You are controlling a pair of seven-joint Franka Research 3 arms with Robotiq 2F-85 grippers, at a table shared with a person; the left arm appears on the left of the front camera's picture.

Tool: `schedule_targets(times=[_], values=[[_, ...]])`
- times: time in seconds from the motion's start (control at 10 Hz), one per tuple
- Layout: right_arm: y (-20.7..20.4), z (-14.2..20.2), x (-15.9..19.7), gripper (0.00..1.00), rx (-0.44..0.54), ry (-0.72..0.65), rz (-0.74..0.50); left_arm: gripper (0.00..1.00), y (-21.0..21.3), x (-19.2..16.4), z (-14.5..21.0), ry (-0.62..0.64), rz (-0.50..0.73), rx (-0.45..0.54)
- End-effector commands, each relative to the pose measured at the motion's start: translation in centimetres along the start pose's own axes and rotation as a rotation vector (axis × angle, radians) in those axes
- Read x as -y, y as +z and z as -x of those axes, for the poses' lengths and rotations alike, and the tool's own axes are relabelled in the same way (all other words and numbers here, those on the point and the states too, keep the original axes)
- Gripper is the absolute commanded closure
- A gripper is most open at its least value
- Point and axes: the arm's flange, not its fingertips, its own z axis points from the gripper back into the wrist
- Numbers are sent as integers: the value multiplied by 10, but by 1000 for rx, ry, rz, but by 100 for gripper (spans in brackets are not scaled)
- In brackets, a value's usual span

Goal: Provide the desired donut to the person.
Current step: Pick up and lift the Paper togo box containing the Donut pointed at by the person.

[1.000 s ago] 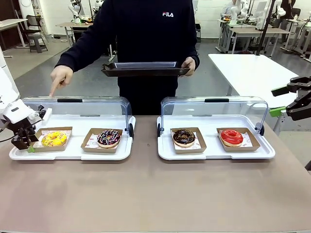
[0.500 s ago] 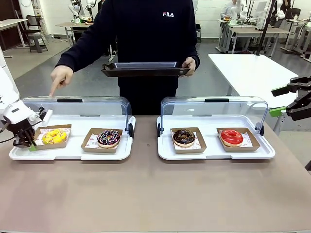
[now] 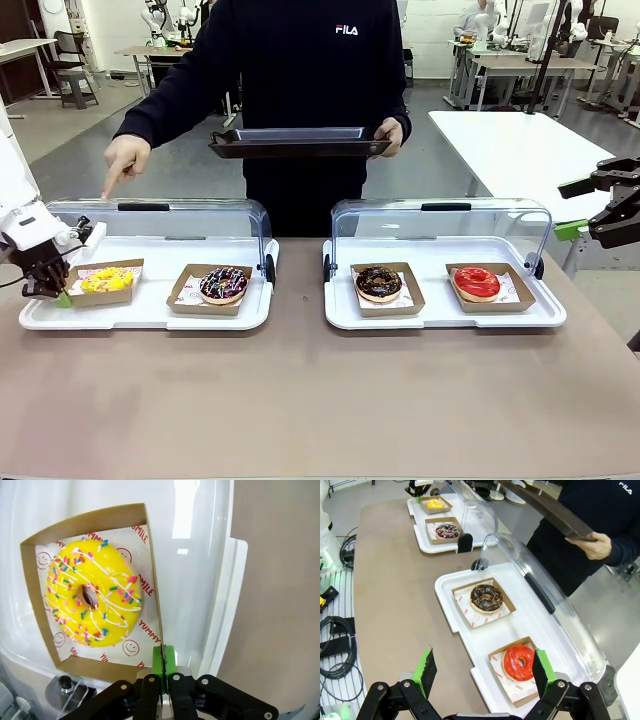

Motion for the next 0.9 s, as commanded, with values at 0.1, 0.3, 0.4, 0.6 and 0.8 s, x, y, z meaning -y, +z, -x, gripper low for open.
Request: schedule_targets(times=[0.1,0.3,0.4,0.6,0.8], values=[[-2,0,2,0,26,10,-7,100,43,43,2,-19,-48,17],[-2,0,2,0,26,10,-7,100,67,79,2,-40,-21,26],[-2,0,2,0,26,10,-7,100,77,100,2,-68,-5,48],[-2,0,2,0,26,10,-7,100,116,148,12,-146,24,103],[-2,0,2,0,26,10,-7,100,159,181,17,-183,-37,153]])
